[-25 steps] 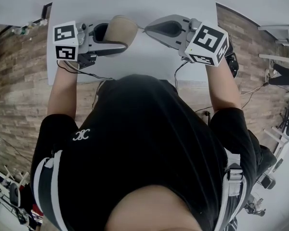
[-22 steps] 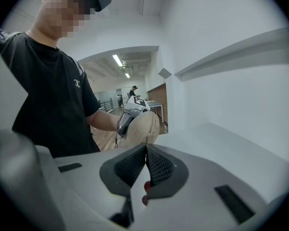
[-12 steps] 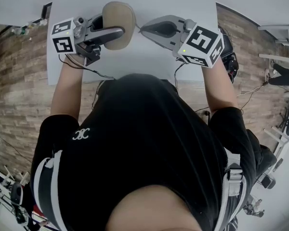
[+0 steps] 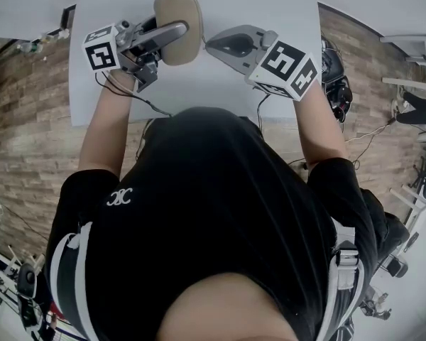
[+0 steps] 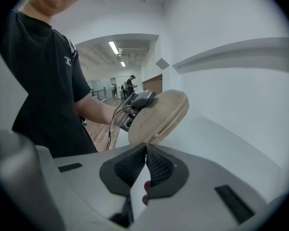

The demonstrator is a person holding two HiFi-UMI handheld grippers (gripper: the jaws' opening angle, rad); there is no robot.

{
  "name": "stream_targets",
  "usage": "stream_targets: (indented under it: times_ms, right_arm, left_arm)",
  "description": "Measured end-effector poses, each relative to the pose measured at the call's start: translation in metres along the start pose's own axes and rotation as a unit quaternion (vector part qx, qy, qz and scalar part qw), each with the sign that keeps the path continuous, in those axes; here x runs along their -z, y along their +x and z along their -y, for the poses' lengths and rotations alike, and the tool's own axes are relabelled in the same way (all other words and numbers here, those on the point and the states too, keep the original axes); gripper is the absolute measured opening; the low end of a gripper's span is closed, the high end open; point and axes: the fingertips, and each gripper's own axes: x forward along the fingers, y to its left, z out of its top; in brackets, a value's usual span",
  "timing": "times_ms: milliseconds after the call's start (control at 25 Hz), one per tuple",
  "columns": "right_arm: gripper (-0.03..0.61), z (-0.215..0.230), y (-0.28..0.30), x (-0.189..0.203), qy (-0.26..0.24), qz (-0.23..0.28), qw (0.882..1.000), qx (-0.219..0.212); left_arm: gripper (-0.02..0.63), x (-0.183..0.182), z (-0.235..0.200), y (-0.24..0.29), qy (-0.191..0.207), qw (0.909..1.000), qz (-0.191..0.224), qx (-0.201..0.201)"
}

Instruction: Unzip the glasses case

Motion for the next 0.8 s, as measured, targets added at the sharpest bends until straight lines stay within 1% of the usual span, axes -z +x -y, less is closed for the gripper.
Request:
stream_targets:
  times_ms: [240,280,400,560,720,800]
  right_arm:
    - [0.02,0.001,0.006,0.009,0.014,-0.008,1.0,-0.002]
    - [0.02,0.0,0.007,0.01,0.015,-0.012,1.0,-0.006]
    - [0.02,-0.01,0.011,0.015,0.009,-0.024,0.999,-0.021]
    - [0.02,-0.01,0.014,0.016,0.009,-0.025,1.0,-0.015]
    - [0.02,-0.016,0.018,0.017,0.011,-0.029,0.999,-0.025]
    - [0.02,-0.022,0.024,0.019,0.009,-0.032,0.999,-0.03]
  left_arm:
    - [0.282,-0.001,-0.01,0.0,-0.025,0.9995,0.017,-0.013]
    - [0.282,-0.003,-0.01,-0.001,-0.031,0.9991,0.025,-0.014]
    - [0.282,-0.014,-0.008,-0.004,-0.058,0.9961,0.066,-0.002]
    - [0.282,-0.019,-0.012,-0.005,-0.071,0.9938,0.086,-0.002]
    - [0.282,-0.03,-0.018,-0.011,-0.092,0.9873,0.129,-0.003]
    - [0.282,-0.033,-0.02,-0.01,-0.099,0.9849,0.142,0.001]
